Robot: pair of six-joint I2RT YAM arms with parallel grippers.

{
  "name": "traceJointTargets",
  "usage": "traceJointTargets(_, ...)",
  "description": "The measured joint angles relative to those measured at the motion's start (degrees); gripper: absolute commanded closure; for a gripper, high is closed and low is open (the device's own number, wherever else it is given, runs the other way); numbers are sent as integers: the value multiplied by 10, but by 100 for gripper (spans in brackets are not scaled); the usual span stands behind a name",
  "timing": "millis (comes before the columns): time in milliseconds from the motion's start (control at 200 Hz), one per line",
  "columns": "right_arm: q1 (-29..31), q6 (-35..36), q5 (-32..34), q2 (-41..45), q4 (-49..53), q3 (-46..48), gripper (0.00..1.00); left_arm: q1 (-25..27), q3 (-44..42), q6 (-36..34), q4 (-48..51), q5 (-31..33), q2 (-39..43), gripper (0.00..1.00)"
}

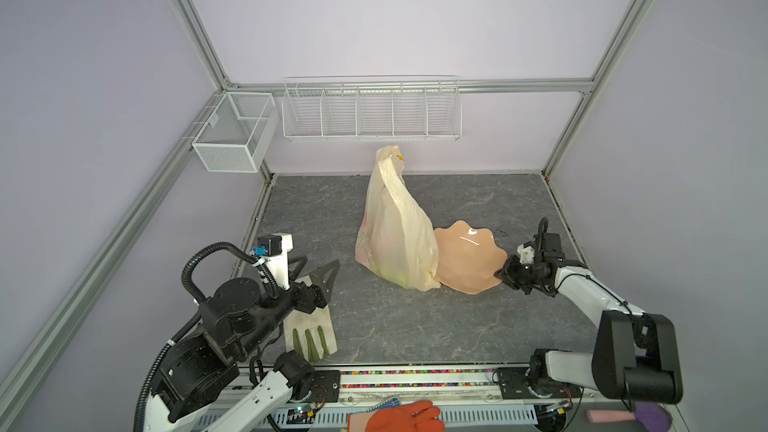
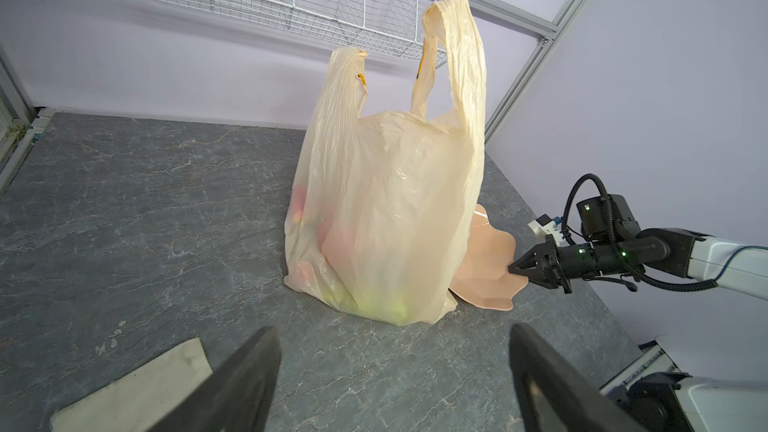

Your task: Place the fruits into the plastic bag

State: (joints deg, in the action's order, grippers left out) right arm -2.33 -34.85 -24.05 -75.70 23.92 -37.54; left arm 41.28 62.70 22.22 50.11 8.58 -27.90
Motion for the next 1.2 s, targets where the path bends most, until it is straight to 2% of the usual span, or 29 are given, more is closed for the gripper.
traceJointTargets(40,7,1,-1,-2,0,-3,69,0,-1,0,0,4,1,15)
traceJointTargets(155,14,2,-5,-2,17,-16,37,0,-5,0,0,14,3,14)
traceJointTargets(260,8,23,2,-2,59,-45,22,0,-16,0,-2,17,4,14)
traceJointTargets(365,-27,45,11,16,102,-70,0,0,-33,0,-6,19,4,13)
traceJointTargets(430,-57,65,21,38,130,-84,11,0,-46,0,-11,22,4,12)
traceJointTargets(545,-97,102,35,80,172,-116,12,0,-71,-1,-31,35,4,7)
traceJointTargets(620,-112,131,46,101,186,-141,11,0,-92,-5,-49,52,-1,0)
traceJointTargets(770,-129,169,62,139,171,-154,12,0,-139,-27,-102,111,-35,0)
traceJointTargets(885,-130,178,80,174,107,-125,12,-10,-196,-60,-174,167,-59,0)
traceJointTargets(950,-129,179,92,206,60,-88,12,-49,-235,-75,-226,175,-71,0)
traceJointTargets(1105,-95,207,137,293,-120,60,12,-235,-329,-84,-360,151,-115,0)
traceJointTargets(1200,-68,223,173,320,-220,160,12,-293,-394,-110,-464,152,-145,0)
